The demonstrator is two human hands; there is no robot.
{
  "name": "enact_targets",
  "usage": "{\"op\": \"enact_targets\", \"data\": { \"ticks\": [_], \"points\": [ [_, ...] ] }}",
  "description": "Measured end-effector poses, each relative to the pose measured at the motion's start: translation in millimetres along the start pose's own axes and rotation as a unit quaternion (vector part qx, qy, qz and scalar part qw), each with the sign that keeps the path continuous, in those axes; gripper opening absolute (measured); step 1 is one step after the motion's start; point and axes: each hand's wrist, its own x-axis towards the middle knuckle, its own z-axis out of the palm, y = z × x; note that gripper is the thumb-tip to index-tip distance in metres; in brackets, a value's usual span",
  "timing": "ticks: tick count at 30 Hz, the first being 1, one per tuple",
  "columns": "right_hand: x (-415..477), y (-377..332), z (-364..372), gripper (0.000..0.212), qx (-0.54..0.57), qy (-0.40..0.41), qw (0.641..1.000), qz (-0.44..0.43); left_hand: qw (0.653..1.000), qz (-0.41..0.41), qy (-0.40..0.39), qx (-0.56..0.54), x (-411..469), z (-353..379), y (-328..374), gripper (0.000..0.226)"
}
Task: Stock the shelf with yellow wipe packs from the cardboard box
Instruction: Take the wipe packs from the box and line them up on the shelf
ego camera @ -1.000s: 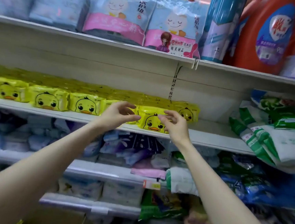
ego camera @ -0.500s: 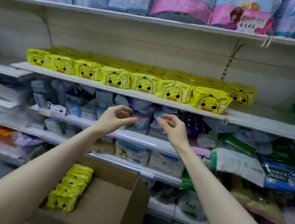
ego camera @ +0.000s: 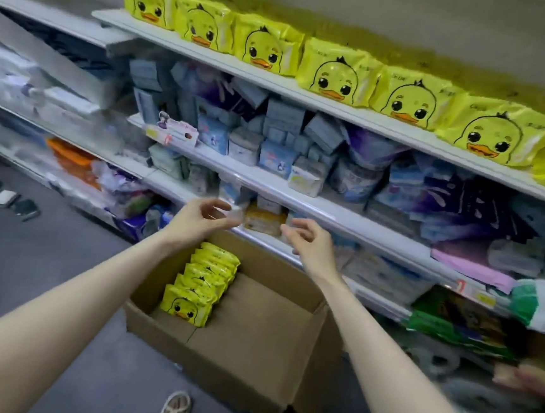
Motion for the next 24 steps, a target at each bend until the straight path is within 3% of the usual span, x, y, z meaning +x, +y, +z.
{"op": "enact_targets", "data": {
  "ticks": [11, 20, 24],
  "points": [
    [59.8, 119.3, 157.8, 0.016, 0.005, 0.016, 0.98, 0.199, 0.973, -0.217, -0.076, 0.003, 90.2, -64.8, -202.2, 0.024],
    [66.4, 222.6, 221.5, 0.024, -0.003, -0.013, 0.943, 0.332, 0.942, -0.309, -0.125, 0.044, 108.9, -37.9, -310.7, 0.068],
    [68.6, 260.4, 243.4, 0.045, -0.009, -0.023, 0.923, 0.383, 0.929, -0.353, -0.109, 0.018, 112.5, -25.9, -344.3, 0.082]
  ]
}}
